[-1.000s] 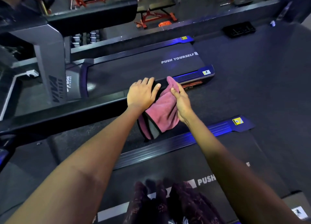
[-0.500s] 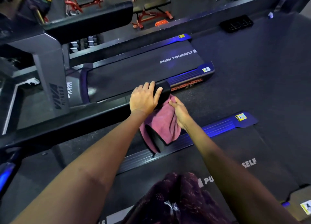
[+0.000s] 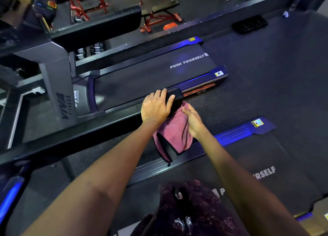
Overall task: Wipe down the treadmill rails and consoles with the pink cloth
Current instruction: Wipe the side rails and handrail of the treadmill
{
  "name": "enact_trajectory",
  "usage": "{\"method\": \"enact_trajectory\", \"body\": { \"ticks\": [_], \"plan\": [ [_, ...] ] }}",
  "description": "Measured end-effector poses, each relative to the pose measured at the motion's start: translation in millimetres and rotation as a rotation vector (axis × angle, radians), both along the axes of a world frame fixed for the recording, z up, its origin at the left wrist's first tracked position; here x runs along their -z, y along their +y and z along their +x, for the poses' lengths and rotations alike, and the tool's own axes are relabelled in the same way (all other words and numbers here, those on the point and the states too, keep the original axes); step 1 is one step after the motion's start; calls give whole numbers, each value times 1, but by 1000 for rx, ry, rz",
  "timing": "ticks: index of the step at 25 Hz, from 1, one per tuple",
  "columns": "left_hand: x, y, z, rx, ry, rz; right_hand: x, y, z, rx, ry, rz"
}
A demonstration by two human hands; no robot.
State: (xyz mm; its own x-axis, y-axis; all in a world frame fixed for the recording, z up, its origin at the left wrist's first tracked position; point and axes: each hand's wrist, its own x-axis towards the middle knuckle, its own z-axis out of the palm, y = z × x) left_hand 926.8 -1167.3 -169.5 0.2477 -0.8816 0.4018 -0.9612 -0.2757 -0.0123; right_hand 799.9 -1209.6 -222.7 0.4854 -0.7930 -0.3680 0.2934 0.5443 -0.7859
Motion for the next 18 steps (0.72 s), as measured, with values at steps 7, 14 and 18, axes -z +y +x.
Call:
{"method": "enact_trajectory", "body": {
  "ticks": [7,14,18],
  "plan": [
    [-4,2,-2,-26,58,118,-7,-9,-2,0,-48,-22],
    [-7,-1,-4,-110,130,187,-26,-39,-16,-143,-65,-112],
    [-13,-6,-6,-209,220,242,-14,-30,-12,-188,-45,-18]
  ]
}}
